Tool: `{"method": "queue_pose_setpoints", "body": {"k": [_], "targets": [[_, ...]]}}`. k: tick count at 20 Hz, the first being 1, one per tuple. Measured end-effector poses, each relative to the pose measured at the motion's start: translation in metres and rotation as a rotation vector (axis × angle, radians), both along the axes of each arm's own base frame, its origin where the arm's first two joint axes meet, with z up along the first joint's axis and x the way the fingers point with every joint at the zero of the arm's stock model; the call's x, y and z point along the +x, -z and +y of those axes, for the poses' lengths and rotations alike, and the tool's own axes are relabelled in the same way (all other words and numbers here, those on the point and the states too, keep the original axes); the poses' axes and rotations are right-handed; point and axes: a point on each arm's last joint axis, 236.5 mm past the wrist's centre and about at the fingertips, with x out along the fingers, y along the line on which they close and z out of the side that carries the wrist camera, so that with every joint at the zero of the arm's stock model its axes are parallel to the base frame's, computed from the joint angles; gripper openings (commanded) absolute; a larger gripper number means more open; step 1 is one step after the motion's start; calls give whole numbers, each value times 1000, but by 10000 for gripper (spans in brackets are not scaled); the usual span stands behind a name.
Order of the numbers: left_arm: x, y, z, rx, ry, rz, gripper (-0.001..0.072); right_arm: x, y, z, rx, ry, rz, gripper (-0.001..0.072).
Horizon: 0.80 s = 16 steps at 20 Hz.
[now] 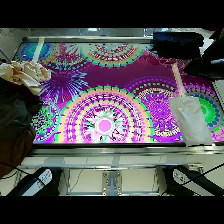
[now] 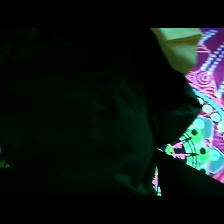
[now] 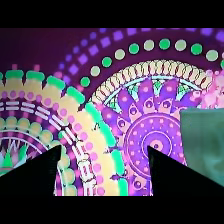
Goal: Fold the shirts.
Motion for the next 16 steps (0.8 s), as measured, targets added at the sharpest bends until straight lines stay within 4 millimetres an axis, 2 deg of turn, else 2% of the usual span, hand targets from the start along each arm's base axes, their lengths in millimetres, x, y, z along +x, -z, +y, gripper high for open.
{"method": "queue_pose_setpoints", "body": {"k": [2,3,5,7,10,13,14,15,16], "targets": [[-6,32,35,-55,-137,32,705,7,-7,-2,-1,10,-42,622],[-6,52,46,-104,-187,47,705,9,-9,-2,-2,13,-53,622],[-2,92,56,-206,-245,83,705,12,-11,-3,-2,17,-70,622],[3,135,57,-309,-275,135,705,13,-13,-4,-2,19,-77,622],[9,186,50,-417,-285,207,705,14,-14,-3,0,19,-82,621],[9,219,46,-473,-290,262,688,14,-14,-3,1,19,-83,621],[9,227,44,-484,-286,277,447,14,-14,-3,1,19,-83,621],[9,233,43,-491,-278,289,68,15,-14,-3,1,19,-84,621],[10,236,41,-497,-266,300,19,14,-14,-3,2,19,-84,620]]}}
